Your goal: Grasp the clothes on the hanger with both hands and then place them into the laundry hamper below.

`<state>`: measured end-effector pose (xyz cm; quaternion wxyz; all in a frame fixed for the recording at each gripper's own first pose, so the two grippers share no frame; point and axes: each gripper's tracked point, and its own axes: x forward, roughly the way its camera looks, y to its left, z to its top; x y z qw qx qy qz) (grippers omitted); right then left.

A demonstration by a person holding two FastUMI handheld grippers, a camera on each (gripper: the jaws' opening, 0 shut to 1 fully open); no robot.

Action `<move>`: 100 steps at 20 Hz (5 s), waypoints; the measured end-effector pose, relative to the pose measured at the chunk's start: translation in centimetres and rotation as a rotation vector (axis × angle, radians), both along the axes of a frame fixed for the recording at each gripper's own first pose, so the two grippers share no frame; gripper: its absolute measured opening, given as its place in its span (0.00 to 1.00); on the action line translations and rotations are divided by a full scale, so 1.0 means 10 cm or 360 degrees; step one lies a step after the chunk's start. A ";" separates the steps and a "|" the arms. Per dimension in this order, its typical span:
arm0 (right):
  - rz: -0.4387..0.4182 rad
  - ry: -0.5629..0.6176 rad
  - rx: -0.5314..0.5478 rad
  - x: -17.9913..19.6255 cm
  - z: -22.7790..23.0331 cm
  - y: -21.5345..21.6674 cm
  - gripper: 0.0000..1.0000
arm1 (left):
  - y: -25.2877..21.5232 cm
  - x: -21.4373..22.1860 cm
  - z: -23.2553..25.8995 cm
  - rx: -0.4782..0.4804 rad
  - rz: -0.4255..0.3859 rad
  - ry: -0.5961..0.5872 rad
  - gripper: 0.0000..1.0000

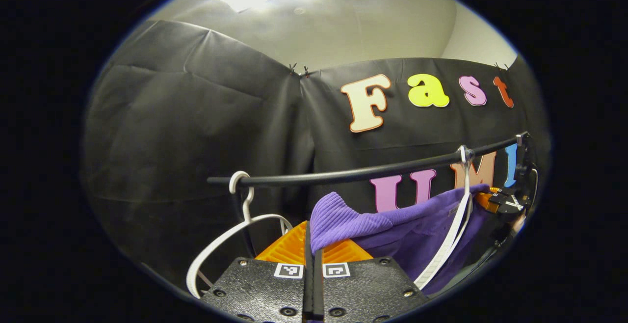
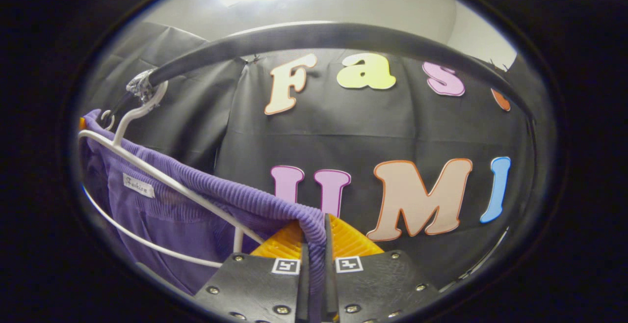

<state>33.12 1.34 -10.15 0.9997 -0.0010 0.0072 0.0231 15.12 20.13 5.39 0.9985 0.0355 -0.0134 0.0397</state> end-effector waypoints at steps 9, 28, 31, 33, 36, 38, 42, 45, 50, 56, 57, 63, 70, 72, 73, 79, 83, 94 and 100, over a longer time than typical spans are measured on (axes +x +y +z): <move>-0.0097 0.0143 -0.0010 0.21 -0.48 -0.25 0.12 | -0.26 0.20 -0.65 -0.0177 -0.0164 0.0069 0.00; -0.0117 0.0471 0.0020 -0.59 -1.45 -0.17 0.12 | -0.48 -0.25 -1.62 -0.0294 -0.0117 0.0236 0.00; -0.0080 0.0494 0.0005 -0.74 -1.52 -0.04 0.12 | -0.61 -0.26 -1.73 -0.0325 -0.0131 0.0255 0.00; -0.0054 0.0506 0.0019 -0.82 -1.53 0.06 0.12 | -0.69 -0.30 -1.77 -0.0355 -0.0134 0.0246 0.00; -0.0012 0.0508 0.0023 -0.90 -1.49 0.21 0.12 | -0.82 -0.31 -1.85 -0.0380 -0.0126 0.0245 0.00; 0.0020 0.0506 0.0021 -0.93 -1.45 0.32 0.17 | -0.89 -0.34 -1.92 -0.0393 -0.0116 0.0244 0.00; 0.0063 0.0493 0.0046 -0.98 -1.38 0.49 0.12 | -1.00 -0.32 -2.02 -0.0366 -0.0107 0.0257 0.00; 0.0081 0.0490 0.0053 -0.98 -1.36 0.59 0.12 | -1.13 -0.29 -2.04 -0.0339 -0.0124 0.0248 0.00; 0.0115 0.0490 0.0104 -0.97 -1.35 0.77 0.12 | -1.46 -0.08 -2.08 -0.0300 -0.0204 0.0230 0.00; 0.0184 0.0493 0.0133 -0.91 -1.40 1.00 0.17 | -1.98 0.22 -2.11 -0.0227 -0.0357 0.0207 0.00; 0.0192 0.0489 0.0137 -0.89 -1.40 1.02 0.12 | -2.05 0.29 -2.10 -0.0227 -0.0375 0.0206 0.00; 0.0154 0.0490 0.0192 -0.73 -1.46 0.91 0.12 | -2.16 0.44 -2.12 -0.0211 -0.0443 0.0189 0.00; 0.0121 0.0651 0.0204 -0.75 -2.02 0.84 0.12 | -2.25 0.45 -2.34 -0.0188 -0.0474 0.0348 0.00; 0.0114 0.0700 0.0204 -0.77 -2.17 0.82 0.12 | -2.21 0.42 -2.39 -0.0134 -0.0498 0.0370 0.00; 0.0111 0.0717 0.0208 -0.78 -2.23 0.81 0.12 | -2.20 0.42 -2.39 -0.0121 -0.0505 0.0373 0.00; 0.0122 0.0747 0.0207 -0.82 -2.31 0.80 0.12 | -2.23 0.44 -2.43 -0.0091 -0.0524 0.0377 0.01; 0.0131 0.0775 0.0171 -0.88 -2.37 0.79 0.20 | -2.24 0.39 -2.52 -0.0108 -0.0536 0.0431 0.15; 0.0185 0.1099 0.0022 -1.30 -3.03 0.76 0.51 | -2.37 0.26 -3.02 -0.0062 -0.0453 0.0729 0.62; 0.0211 0.1153 0.0046 -1.46 -3.12 0.78 0.51 | -2.31 0.04 -3.52 -0.0007 -0.0398 0.1001 0.87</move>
